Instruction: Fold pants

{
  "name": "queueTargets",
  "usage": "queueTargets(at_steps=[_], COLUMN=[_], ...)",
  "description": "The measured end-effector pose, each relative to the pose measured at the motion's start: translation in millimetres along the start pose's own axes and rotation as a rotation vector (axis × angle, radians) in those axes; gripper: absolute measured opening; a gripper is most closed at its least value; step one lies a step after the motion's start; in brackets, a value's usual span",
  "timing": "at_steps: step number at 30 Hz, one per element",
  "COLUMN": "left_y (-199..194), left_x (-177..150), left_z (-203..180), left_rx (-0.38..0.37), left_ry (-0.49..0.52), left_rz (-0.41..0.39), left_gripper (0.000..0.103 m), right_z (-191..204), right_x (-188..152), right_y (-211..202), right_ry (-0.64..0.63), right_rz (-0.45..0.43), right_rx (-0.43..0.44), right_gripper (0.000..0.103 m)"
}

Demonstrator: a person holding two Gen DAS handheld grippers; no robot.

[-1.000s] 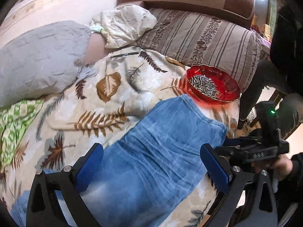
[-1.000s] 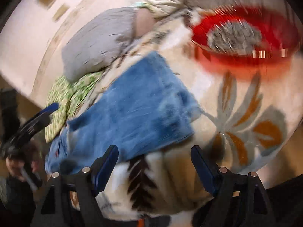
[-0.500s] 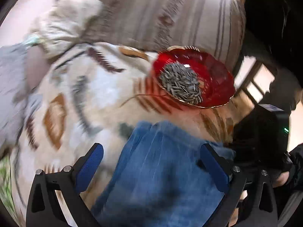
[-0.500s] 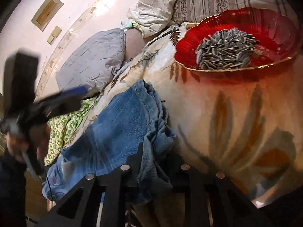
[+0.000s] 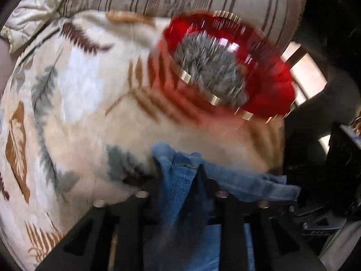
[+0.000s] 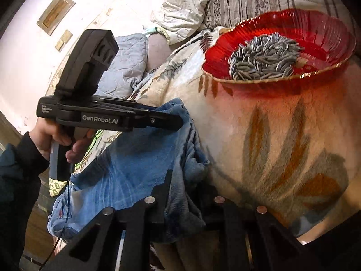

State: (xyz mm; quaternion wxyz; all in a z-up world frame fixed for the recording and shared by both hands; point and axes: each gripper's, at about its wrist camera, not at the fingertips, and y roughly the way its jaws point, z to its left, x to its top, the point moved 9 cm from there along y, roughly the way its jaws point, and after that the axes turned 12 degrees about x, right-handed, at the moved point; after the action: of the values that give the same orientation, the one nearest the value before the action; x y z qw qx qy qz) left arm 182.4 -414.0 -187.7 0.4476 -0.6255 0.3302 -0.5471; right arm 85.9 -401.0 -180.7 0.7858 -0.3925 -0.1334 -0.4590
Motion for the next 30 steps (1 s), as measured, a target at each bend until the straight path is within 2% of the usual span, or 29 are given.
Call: queueTargets(at_steps=[1, 3, 4, 5, 7, 12, 15, 20, 22, 23, 26, 30], left_y=[-4.9, 0.1, 12.4, 17.2, 12.5, -26.8, -57.3, -113.9, -129.7, -135.4, -134.2, -123.7], left_x=[7.7, 13.2, 9.9, 8.5, 9.7, 11.9, 11.5, -24.5, -42.5, -55.8, -90.8, -129.3], left_z=[-3.0, -5.9, -7.3, -7.7, -6.8, -7.5, -4.2, 17.1, 29.5, 39.4, 64.5, 81.9], left_rx=[-0.011, -0.004, 0.024, 0.031, 0.011, 0.014, 0.008, 0.049, 0.093, 0.139, 0.185, 0.184], left_ry=[-0.009, -0.014, 0.002, 0.004, -0.024, -0.04, -0.059, -0.087, -0.103, -0.114, -0.171, -0.256], left_rz=[-0.036, -0.029, 0.015, 0.027, 0.012, -0.045, -0.08, -0.142, -0.151, -0.143, -0.105, -0.058], left_gripper=[0.019, 0.019, 0.019, 0.02, 0.02, 0.02, 0.02, 0.029, 0.029, 0.029, 0.028, 0.028], right_z=[1.6, -0.2, -3.0, -10.2, -13.7, 4.0, 30.9, 87.1, 108.3, 120.3, 153.7, 179.5], right_x=[3.8, 10.5, 10.8, 6.5, 4.3, 9.2, 16.2, 13.9, 8.1, 5.4, -6.9, -34.0], right_y=[-3.4, -17.1, -16.6, -10.6, -9.6, -18.7, -32.4, -44.5, -43.9, -41.5, -23.1, 11.1], right_ry=[-0.011, -0.034, -0.038, -0.021, -0.001, -0.056, -0.165, -0.364, -0.408, -0.434, -0.495, -0.527], right_rz=[-0.021, -0.074, -0.068, -0.036, -0.033, -0.075, -0.125, -0.187, -0.195, -0.198, -0.162, -0.061], right_rx=[-0.017, -0.064, -0.081, -0.098, -0.096, -0.1, -0.112, -0.104, -0.071, -0.05, 0.029, 0.12], right_gripper=[0.018, 0.018, 0.018, 0.018, 0.018, 0.018, 0.018, 0.018, 0.018, 0.018, 0.018, 0.018])
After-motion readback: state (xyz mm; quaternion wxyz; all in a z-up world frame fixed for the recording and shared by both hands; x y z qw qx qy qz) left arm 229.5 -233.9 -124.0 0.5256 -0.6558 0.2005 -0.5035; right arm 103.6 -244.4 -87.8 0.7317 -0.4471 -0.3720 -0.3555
